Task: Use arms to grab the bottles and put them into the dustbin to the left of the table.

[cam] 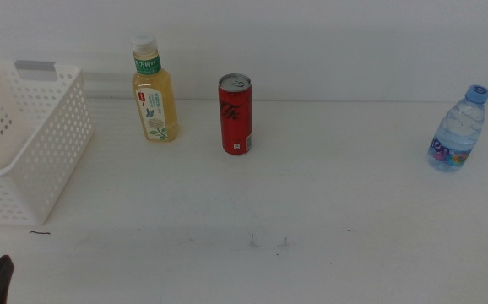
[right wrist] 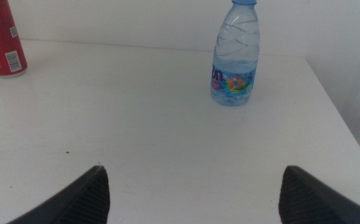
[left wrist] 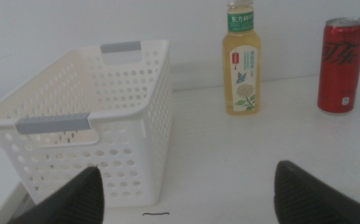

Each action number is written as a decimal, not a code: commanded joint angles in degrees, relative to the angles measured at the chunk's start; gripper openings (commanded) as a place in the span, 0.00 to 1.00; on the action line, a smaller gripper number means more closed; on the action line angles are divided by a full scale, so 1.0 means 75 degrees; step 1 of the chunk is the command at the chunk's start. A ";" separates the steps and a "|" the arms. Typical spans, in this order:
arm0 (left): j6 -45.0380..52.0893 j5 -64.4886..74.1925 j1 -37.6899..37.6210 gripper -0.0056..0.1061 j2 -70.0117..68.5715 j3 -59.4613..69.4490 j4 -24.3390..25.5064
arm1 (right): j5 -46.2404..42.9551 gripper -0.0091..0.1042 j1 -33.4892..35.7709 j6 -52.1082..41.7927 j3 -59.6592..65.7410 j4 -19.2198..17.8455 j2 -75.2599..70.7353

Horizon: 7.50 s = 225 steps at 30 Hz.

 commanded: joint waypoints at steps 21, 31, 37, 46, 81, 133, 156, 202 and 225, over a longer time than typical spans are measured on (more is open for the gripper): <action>-0.0103 -1.0994 -0.2934 0.89 0.9998 -0.0027 0.0318 | -0.0124 0.89 -0.0043 -0.0046 0.0024 -0.0034 -0.0036; -0.0770 -1.0994 -0.2934 0.89 1.1039 -0.0122 0.0534 | -0.0124 0.89 -0.0043 -0.0046 0.0024 -0.0034 -0.0036; -0.0805 -1.0994 -0.2934 0.89 1.1039 -0.0213 0.0607 | -0.0124 0.89 -0.0043 -0.0046 0.0024 -0.0034 -0.0036; -0.1374 -0.9593 -0.2921 0.89 1.2175 -0.2468 0.1076 | -0.0124 0.89 -0.0043 -0.0046 0.0024 -0.0034 -0.0036; -0.1799 -0.8408 -0.2921 0.89 1.8084 -0.9808 0.0509 | -0.0124 0.89 -0.0043 -0.0046 0.0024 -0.0034 -0.0036; -0.0048 0.4691 -0.1721 0.17 1.0762 -0.9536 -0.1049 | -0.0124 0.89 -0.0043 -0.0046 0.0024 -0.0034 -0.0036; 0.2733 0.7397 0.2646 0.17 1.5126 -1.3797 -0.1125 | -0.0124 0.89 -0.0043 -0.0046 0.0024 -0.0034 -0.0036; -0.0390 -0.2843 -0.1828 0.89 0.8278 -0.4096 0.0057 | -0.0124 0.89 -0.0043 -0.0046 0.0024 -0.0034 -0.0036; -0.0785 -1.0908 -0.1991 0.89 1.4278 -0.3219 -0.0543 | -0.0124 0.89 -0.0043 -0.0046 0.0024 -0.0034 -0.0036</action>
